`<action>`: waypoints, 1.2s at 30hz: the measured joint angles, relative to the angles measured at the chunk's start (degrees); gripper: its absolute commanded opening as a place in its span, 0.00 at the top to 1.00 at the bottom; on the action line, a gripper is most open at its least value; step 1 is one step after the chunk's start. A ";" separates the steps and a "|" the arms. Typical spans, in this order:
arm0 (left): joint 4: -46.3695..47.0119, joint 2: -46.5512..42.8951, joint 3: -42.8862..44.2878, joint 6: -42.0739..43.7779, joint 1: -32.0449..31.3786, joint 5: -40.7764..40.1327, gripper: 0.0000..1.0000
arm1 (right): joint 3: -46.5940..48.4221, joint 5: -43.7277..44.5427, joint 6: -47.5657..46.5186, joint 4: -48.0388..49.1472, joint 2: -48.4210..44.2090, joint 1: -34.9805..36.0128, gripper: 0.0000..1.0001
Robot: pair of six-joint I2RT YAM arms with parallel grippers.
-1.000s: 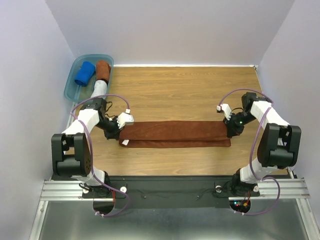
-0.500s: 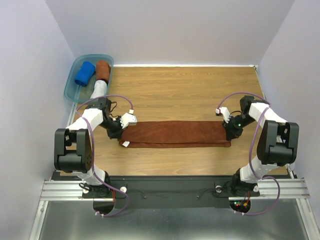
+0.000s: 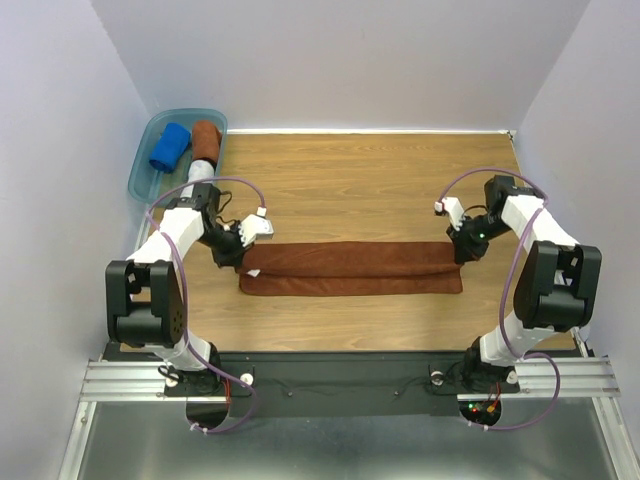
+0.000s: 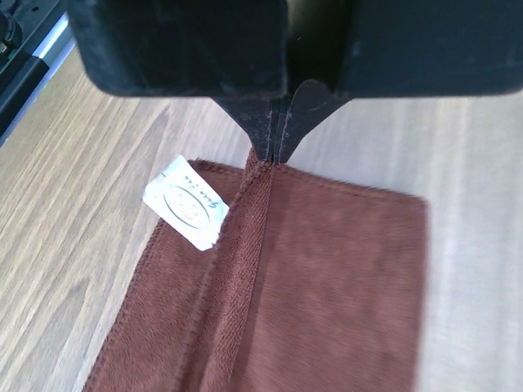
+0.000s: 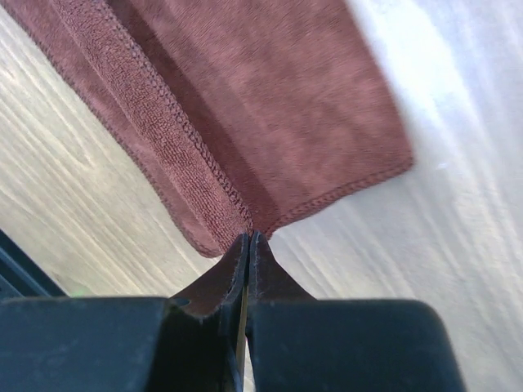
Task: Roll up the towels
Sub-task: Fold the towel
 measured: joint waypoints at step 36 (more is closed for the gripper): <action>-6.71 -6.73 -3.63 8.39 -0.02 -0.17 1.00 | -3.69 0.85 -4.96 -1.95 -2.62 -1.49 0.99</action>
